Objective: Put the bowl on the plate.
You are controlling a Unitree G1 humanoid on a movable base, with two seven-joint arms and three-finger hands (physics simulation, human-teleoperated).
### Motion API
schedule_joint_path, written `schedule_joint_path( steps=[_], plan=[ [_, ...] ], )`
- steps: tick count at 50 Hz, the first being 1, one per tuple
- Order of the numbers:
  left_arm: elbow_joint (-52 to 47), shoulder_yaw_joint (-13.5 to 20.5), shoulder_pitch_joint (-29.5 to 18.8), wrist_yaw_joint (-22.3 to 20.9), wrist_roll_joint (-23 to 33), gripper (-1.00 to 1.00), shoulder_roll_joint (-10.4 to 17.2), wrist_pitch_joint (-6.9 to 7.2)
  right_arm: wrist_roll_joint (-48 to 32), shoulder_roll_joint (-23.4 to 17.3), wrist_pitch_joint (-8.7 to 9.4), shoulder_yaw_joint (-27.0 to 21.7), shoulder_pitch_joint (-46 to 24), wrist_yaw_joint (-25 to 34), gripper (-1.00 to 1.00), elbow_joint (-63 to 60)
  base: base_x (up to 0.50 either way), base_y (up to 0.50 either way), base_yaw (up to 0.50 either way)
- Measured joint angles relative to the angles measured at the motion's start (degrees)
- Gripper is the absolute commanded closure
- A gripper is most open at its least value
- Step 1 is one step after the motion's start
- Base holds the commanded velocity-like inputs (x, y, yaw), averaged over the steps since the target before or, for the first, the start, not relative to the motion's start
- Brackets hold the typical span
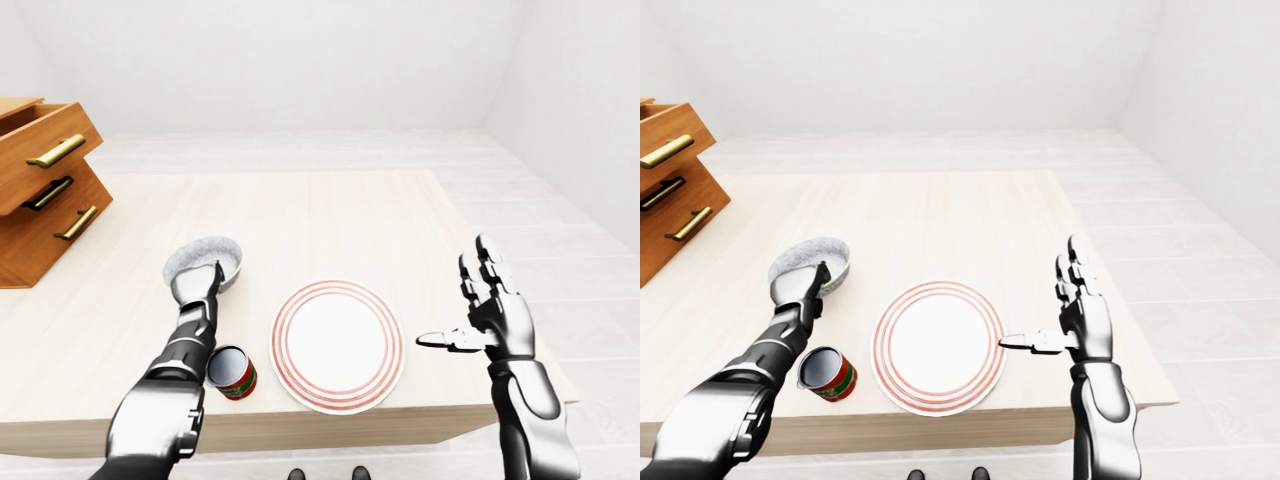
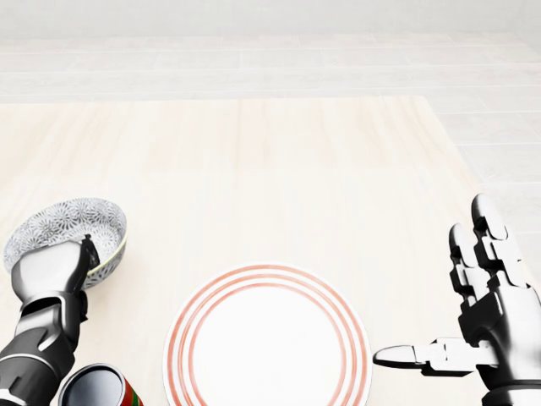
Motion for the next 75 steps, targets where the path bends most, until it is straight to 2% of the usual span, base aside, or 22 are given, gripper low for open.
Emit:
schedule_joint_path(
  steps=[26,41,62,75],
  plan=[
    [-1.6,1.5,-2.9,-0.9,-4.7,1.00,3.0,-0.02,0.6,0.3,0.00,-0.5,0.6,0.6,-1.00,-1.5,0.00,0.00,0.00],
    [-7.1,1.3,-3.9,-2.2,-5.1,1.00,4.0,-0.23,0.7,0.6,0.00,-0.7,1.2,0.9,-1.00,-3.0,0.00,0.00,0.00],
    [-22.8,1.8,1.3,-8.8,-2.1,1.00,2.9,0.00,0.8,0.8,0.00,-0.8,1.3,1.2,-1.00,-4.2,0.00,0.00,0.00],
    [-34.4,2.3,6.8,-13.2,0.7,1.00,1.3,0.00,0.7,0.9,0.00,-0.8,1.4,1.2,-1.00,-4.8,0.00,0.00,0.00]
  ],
)
